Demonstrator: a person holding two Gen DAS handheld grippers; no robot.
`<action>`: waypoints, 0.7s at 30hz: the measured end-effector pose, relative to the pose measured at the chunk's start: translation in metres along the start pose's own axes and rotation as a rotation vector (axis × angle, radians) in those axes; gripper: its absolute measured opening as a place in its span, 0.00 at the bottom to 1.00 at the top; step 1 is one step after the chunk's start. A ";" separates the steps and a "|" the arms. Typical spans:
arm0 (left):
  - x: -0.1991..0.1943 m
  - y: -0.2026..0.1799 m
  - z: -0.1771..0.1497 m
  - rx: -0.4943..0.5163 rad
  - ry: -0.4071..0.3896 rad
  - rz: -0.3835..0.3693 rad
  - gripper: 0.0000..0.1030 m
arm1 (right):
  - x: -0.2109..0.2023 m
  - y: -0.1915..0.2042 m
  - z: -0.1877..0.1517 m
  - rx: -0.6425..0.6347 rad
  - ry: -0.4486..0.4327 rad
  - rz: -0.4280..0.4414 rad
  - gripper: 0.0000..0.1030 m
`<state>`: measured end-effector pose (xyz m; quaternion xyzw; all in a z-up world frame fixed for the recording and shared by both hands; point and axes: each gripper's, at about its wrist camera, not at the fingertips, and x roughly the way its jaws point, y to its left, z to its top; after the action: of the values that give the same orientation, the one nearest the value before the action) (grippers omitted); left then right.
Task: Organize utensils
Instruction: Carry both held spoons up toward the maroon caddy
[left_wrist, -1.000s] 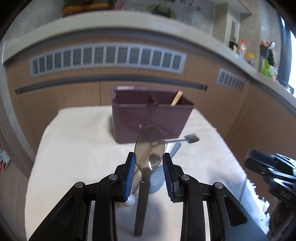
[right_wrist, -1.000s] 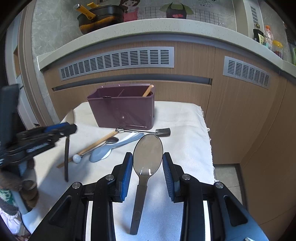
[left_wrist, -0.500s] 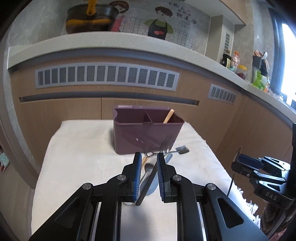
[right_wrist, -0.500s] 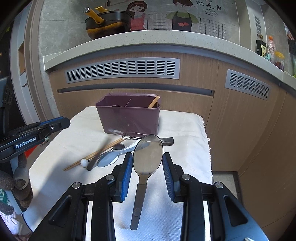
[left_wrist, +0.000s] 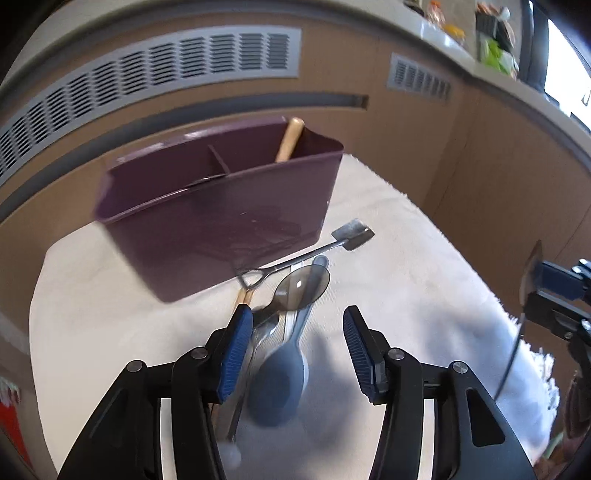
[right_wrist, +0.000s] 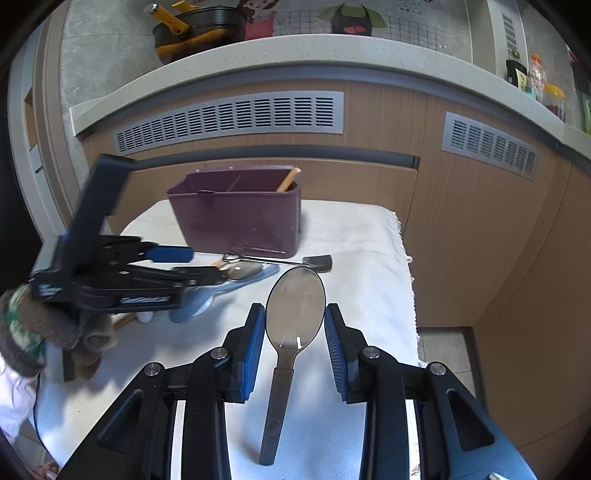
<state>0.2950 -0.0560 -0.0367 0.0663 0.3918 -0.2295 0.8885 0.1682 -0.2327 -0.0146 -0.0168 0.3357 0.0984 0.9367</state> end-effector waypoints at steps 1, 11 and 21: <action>0.009 -0.003 0.004 0.028 0.019 0.004 0.51 | 0.001 -0.003 0.000 0.004 0.002 0.000 0.30; 0.070 -0.014 0.022 0.171 0.193 0.030 0.47 | 0.017 -0.024 -0.003 0.031 0.026 0.015 0.30; 0.000 0.007 -0.009 -0.102 -0.004 -0.009 0.08 | 0.022 -0.020 -0.003 0.051 0.031 0.033 0.30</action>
<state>0.2918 -0.0469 -0.0432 0.0188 0.4015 -0.2133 0.8904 0.1863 -0.2493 -0.0317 0.0111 0.3527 0.1052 0.9297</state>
